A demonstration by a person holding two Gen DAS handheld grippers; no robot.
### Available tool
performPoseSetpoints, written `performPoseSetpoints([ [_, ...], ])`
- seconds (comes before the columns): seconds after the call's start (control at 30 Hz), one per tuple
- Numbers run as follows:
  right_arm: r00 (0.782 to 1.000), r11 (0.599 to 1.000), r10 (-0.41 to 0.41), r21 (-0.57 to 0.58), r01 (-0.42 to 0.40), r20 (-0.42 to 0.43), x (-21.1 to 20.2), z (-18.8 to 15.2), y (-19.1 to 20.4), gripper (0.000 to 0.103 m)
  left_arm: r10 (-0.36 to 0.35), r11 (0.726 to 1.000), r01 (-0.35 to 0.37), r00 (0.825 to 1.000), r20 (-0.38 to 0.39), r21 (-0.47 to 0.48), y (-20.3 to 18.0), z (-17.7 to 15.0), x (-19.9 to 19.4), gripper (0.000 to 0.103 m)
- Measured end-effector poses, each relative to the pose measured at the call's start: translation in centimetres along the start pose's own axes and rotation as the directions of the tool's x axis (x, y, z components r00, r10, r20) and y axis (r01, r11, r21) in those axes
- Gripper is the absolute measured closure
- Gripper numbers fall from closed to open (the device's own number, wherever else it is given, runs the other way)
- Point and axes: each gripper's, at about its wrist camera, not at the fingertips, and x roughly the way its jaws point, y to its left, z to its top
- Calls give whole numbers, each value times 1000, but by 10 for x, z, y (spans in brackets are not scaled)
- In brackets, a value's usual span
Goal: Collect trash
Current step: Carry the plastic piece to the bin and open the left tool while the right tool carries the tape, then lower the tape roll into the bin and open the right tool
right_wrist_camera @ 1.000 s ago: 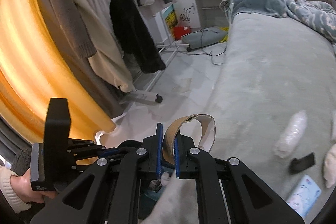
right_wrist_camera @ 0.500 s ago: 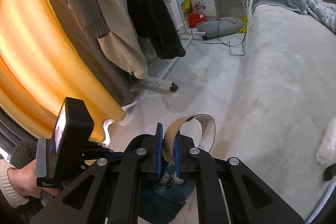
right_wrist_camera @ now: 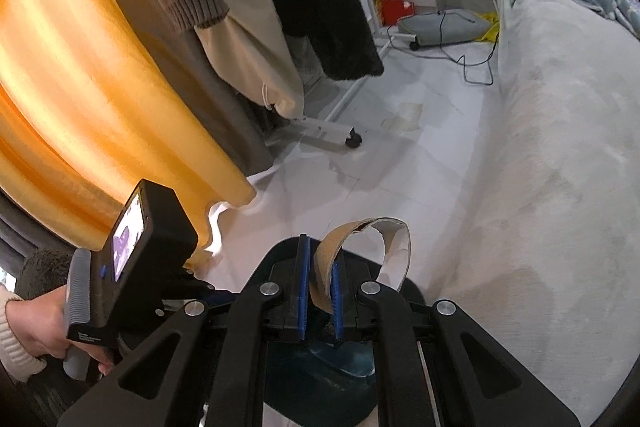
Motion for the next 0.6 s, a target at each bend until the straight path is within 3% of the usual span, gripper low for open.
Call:
performPoseSetpoints([
  [0.17, 999, 1000, 21, 13, -21, -33, 14, -2, 4, 93, -8, 1000, 8, 1000, -19, 2, 6, -4, 0, 64],
  [0.27, 998, 1000, 19, 14, -18, -52, 20, -2, 5, 93, -11, 1000, 11, 1000, -8, -9, 10, -5, -4, 59],
  [0.43, 995, 999, 22, 25, -20, -102, 32, -7, 4, 93, -25, 999, 28, 996, 81, -35, 17, -1, -24, 50],
  [0.6, 986, 999, 33, 27, -29, -161, 48, -14, 10, 93, -24, 999, 32, 976, 214, -37, 17, 3, -53, 45],
])
